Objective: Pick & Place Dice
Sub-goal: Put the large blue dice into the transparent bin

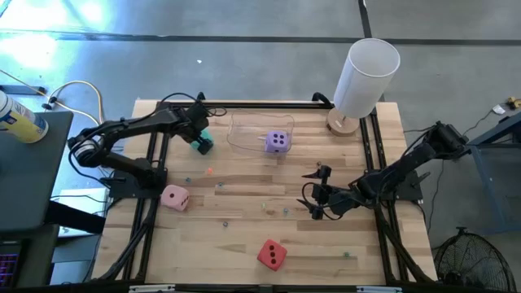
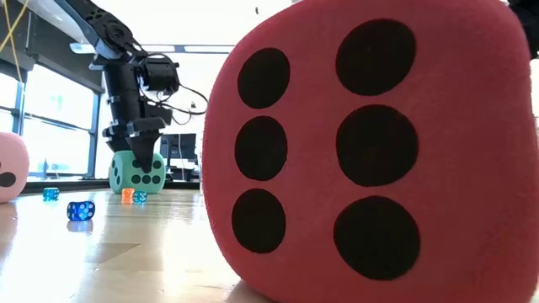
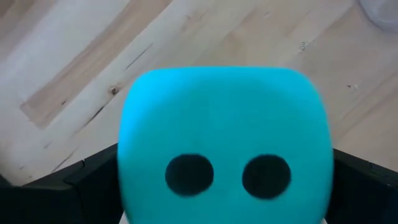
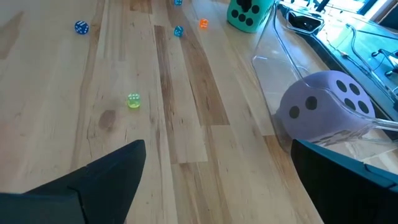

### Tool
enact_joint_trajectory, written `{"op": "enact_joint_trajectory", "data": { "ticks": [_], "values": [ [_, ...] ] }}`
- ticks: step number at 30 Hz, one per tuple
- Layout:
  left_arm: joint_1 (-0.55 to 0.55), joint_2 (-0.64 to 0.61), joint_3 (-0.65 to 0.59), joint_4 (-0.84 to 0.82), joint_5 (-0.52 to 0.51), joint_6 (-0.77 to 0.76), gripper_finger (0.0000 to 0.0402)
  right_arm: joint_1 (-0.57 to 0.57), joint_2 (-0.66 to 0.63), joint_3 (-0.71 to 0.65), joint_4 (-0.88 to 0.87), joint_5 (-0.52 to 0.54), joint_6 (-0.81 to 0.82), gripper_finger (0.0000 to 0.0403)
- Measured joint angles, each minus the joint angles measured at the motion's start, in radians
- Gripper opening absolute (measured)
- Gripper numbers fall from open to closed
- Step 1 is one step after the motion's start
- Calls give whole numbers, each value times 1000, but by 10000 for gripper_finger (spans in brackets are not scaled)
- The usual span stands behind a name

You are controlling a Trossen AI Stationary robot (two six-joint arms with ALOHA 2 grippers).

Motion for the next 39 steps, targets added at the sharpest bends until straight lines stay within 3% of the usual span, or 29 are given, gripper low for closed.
{"op": "enact_joint_trajectory", "data": {
  "ticks": [24, 39],
  "values": [
    [1, 17, -4, 124, 101, -76, 399, 0, -1, 0, 0, -14, 0, 394],
    [-24, -265, -6, 64, 305, -109, 399, 0, -1, 0, 0, -12, 1, 394]
  ]
}}
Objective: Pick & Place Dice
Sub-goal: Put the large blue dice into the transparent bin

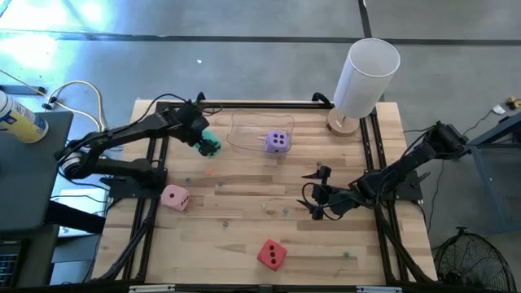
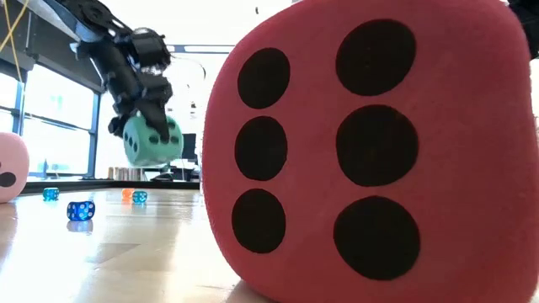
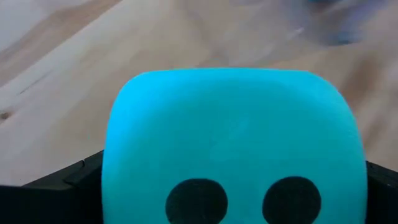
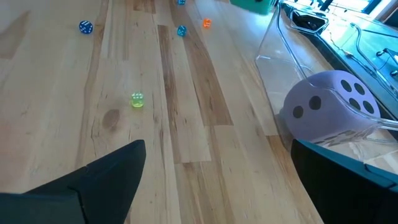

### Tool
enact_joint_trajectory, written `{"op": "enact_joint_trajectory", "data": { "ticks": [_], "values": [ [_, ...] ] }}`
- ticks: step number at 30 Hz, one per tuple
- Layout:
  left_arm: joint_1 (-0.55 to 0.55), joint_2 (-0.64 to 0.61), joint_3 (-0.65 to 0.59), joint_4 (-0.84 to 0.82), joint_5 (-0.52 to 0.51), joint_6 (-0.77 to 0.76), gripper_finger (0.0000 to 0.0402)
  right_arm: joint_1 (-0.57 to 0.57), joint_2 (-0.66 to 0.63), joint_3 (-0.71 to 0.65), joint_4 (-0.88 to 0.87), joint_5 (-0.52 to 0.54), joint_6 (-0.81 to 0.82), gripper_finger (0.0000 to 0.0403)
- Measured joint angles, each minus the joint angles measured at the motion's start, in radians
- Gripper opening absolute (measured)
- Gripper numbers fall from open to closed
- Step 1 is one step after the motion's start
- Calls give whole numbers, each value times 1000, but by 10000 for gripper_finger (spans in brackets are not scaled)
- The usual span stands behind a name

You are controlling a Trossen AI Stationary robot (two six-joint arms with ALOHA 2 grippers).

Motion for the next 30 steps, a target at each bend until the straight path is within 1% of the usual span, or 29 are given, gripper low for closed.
{"op": "enact_joint_trajectory", "data": {
  "ticks": [3, 5, 7, 10, 14, 16, 23, 26, 30],
  "values": [
    [-24, -89, 6, 2, 95, 1, 399, 0, 0, 0, 0, 1, 0, 394],
    [-43, -154, 9, 11, 137, -1, 399, 0, 0, 0, 0, 2, 0, 394],
    [-64, -213, 9, 58, 142, -17, 399, 0, 0, 0, 0, 2, 0, 394],
    [-97, -277, 10, 169, 138, -17, 399, 0, 0, 0, 0, 2, 0, 394],
    [-156, -296, 11, 337, 137, -16, 399, 0, 0, 0, 1, 2, 0, 394],
    [-185, -280, 11, 423, 125, -16, 399, 0, 0, 0, 1, 2, 0, 394],
    [-262, -131, 11, 683, -21, -15, 399, 0, 0, 0, 1, 1, 1, 394],
    [-268, -44, 11, 753, -53, -15, 399, 0, 0, 0, 1, 1, 1, 394],
    [-264, 49, 11, 804, -136, -17, 399, 0, 0, 0, 0, 0, 1, 394]
  ]
}}
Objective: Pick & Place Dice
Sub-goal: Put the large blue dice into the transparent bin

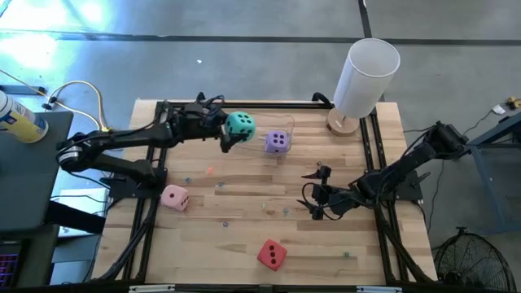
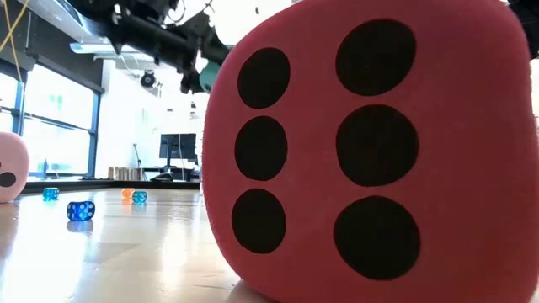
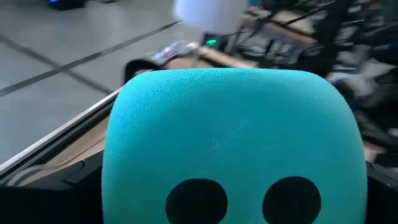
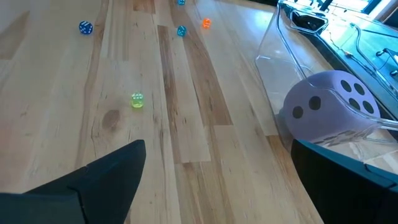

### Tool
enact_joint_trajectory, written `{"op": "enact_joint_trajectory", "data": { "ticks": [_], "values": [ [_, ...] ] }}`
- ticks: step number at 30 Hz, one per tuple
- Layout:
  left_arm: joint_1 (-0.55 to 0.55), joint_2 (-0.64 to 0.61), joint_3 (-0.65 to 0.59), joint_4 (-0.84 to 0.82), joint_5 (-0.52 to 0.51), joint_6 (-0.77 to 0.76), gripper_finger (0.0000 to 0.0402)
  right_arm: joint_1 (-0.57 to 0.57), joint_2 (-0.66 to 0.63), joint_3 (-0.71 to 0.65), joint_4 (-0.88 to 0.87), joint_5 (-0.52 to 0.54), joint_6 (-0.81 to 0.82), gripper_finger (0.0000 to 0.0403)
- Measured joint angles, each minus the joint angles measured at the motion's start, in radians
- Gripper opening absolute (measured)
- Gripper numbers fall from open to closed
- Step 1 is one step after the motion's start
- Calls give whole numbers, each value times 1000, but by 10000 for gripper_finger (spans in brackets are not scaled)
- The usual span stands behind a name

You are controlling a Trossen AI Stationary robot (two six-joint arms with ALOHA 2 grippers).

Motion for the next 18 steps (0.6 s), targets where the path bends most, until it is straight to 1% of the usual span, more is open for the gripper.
{"op": "enact_joint_trajectory", "data": {
  "ticks": [4, 7, 9, 11, 14, 16, 18],
  "values": [
    [8, 57, 0, 31, -26, 6, 399, 0, 0, 0, 0, 0, 0, 394],
    [13, 76, 0, 34, -27, 6, 399, -1, 0, 0, 5, 2, -2, 394],
    [13, 84, 0, 29, -27, 27, 399, -8, 0, 0, 41, 7, -24, 394],
    [10, 91, 0, 33, -25, 58, 399, -25, 0, 0, 136, 5, -76, 394],
    [2, 98, 0, 35, -18, 94, 399, -60, 0, 0, 372, -11, -225, 394],
    [-3, 100, 0, 30, -18, 110, 399, -96, 0, 0, 545, -65, -334, 394],
    [-4, 100, 0, 33, -16, 111, 399, -146, 0, 0, 696, -174, -413, 394]
  ]
}}
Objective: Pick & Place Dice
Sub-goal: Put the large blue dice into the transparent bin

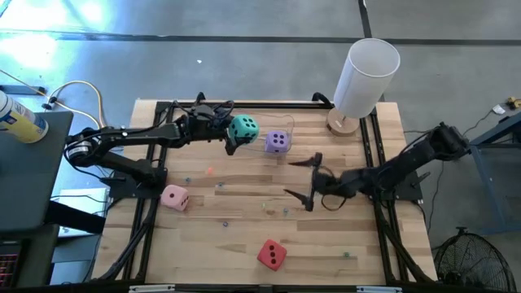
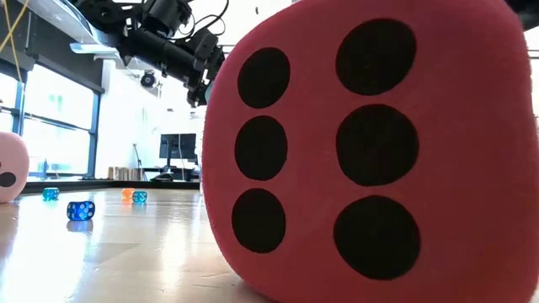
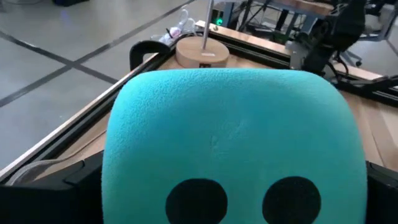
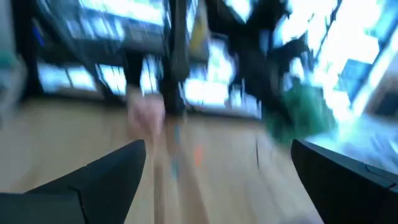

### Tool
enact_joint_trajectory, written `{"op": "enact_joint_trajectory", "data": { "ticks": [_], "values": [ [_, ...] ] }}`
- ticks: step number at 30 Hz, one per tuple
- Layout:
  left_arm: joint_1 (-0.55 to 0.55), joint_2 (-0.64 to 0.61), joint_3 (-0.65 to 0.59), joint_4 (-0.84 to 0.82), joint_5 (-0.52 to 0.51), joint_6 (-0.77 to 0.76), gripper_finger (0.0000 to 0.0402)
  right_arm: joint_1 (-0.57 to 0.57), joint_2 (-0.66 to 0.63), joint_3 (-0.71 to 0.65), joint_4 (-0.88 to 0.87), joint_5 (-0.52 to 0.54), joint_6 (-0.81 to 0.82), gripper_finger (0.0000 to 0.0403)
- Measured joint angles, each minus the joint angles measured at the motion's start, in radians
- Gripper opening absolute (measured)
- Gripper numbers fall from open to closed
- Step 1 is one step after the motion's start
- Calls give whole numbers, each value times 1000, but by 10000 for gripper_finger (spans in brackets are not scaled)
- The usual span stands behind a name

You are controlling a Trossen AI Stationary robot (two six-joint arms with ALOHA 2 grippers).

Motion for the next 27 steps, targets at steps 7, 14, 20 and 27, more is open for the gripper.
{"op": "enact_joint_trajectory", "data": {
  "ticks": [7, 14, 20, 27],
  "values": [
    [0, 25, 0, 59, 5, 69, 399, -243, 34, 27, 201, -408, -5, 394],
    [-9, 119, 0, 189, 36, 113, 399, -396, 226, 212, 142, -530, 83, 394],
    [7, 153, 0, 189, 40, 112, 399, -449, 359, 442, -53, -533, 102, 394],
    [9, 153, 0, 184, 87, 103, 399, -469, 424, 613, -352, -380, 102, 394]
  ]
}}
